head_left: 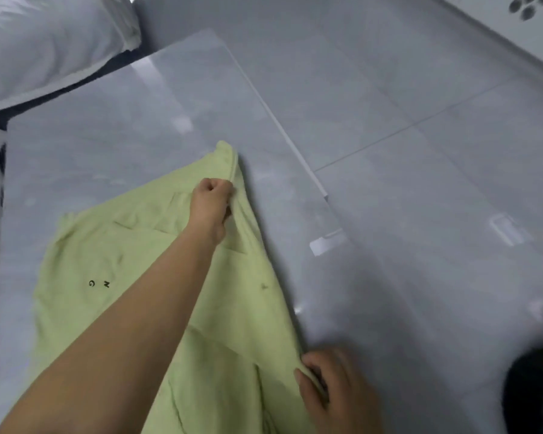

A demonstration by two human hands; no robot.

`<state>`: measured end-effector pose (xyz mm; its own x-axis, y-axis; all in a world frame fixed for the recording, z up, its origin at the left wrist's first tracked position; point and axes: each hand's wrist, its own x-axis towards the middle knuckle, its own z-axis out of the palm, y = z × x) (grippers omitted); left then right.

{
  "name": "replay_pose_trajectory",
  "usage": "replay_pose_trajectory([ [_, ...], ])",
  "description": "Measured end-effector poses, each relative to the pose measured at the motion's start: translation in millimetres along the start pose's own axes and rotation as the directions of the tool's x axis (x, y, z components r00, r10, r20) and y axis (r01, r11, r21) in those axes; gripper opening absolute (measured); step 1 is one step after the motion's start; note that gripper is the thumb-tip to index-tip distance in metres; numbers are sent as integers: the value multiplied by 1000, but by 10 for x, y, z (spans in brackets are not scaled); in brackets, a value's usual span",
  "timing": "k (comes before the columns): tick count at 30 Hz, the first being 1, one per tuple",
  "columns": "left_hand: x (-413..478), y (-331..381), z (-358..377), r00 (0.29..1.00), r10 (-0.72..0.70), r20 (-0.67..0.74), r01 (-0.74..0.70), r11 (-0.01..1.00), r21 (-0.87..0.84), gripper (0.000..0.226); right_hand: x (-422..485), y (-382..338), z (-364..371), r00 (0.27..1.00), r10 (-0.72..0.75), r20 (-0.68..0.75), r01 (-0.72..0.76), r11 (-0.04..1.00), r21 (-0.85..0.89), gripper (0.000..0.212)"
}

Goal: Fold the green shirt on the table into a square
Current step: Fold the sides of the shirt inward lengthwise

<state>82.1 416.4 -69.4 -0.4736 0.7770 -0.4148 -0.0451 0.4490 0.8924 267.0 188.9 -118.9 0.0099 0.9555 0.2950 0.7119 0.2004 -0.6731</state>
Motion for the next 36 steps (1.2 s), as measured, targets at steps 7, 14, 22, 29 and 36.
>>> replay_pose_trajectory([
  [7,34,-211,-1331,995,-82,55,95,949,-301,25,-159,-1155,663,972,229,47,-227,973,-45,36],
  [14,208,-480,-1459,983,-181,23,183,967,-176,18,-527,-757,939,967,-147,207,195,953,-233,12],
  [22,280,-463,-1424,990,-45,-134,61,991,122,33,-570,-623,921,950,-245,195,287,931,-227,51],
  [29,-102,-1106,-1230,758,449,473,-598,189,779,78,-344,-515,874,813,-372,448,508,829,-233,54],
  [36,-145,-1013,-1271,826,318,465,-557,331,762,88,-401,-433,893,820,-374,434,515,814,-270,56],
])
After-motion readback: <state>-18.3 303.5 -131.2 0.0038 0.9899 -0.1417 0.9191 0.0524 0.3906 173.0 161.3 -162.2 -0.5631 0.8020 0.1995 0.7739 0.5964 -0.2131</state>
